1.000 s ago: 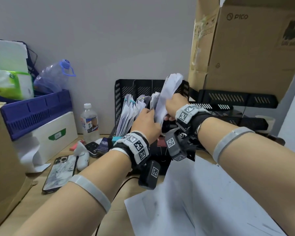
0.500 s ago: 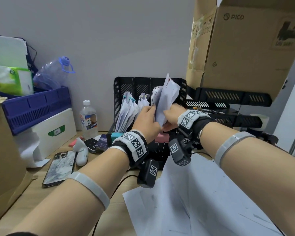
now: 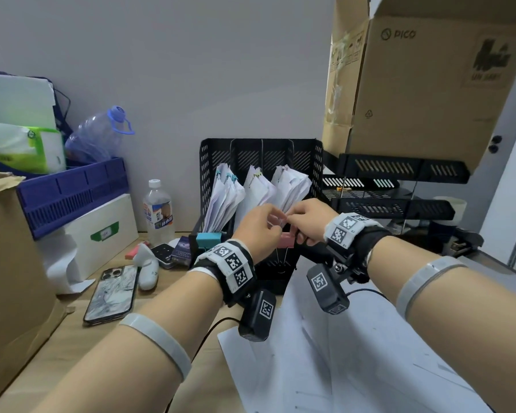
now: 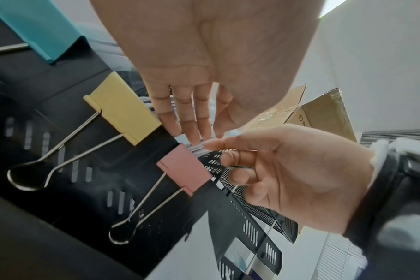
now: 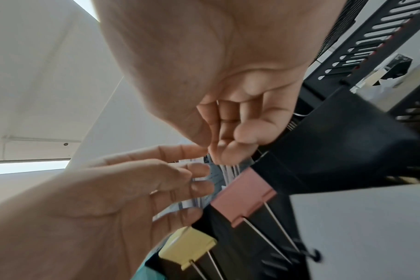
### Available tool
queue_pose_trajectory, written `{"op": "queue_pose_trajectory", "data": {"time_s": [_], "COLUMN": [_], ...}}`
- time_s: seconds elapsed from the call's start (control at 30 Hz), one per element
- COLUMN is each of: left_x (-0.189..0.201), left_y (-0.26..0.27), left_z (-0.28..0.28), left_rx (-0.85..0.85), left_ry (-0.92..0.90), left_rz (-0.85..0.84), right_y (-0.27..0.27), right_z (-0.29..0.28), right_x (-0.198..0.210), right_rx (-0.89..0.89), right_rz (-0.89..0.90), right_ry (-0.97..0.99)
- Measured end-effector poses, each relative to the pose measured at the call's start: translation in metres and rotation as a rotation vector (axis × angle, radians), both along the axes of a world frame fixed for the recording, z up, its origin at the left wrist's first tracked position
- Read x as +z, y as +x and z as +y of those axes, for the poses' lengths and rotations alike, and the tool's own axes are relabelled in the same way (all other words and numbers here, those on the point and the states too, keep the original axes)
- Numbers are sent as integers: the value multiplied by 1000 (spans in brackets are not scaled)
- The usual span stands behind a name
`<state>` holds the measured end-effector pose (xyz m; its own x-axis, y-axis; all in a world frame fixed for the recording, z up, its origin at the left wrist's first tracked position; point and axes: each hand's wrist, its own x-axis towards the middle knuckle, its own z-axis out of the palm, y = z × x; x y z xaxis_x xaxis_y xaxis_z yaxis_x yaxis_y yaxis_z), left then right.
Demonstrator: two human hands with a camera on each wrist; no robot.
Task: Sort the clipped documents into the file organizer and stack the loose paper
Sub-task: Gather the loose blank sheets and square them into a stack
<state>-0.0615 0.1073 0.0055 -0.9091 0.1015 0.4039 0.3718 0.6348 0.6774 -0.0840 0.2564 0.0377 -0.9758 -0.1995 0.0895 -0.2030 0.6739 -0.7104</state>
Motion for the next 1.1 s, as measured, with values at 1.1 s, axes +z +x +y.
{"op": "queue_pose_trajectory", "data": {"time_s": [1.1], "left_x": [-76], "left_y": [57], "left_z": [164], "left_rx": [-269], "left_ry": [-268], "left_rz": [-493], "right_y": [227], "right_z": [253], "right_x": [-109], "right_rx": [-741], "right_rz": [-272], "right_ry": [-10]}}
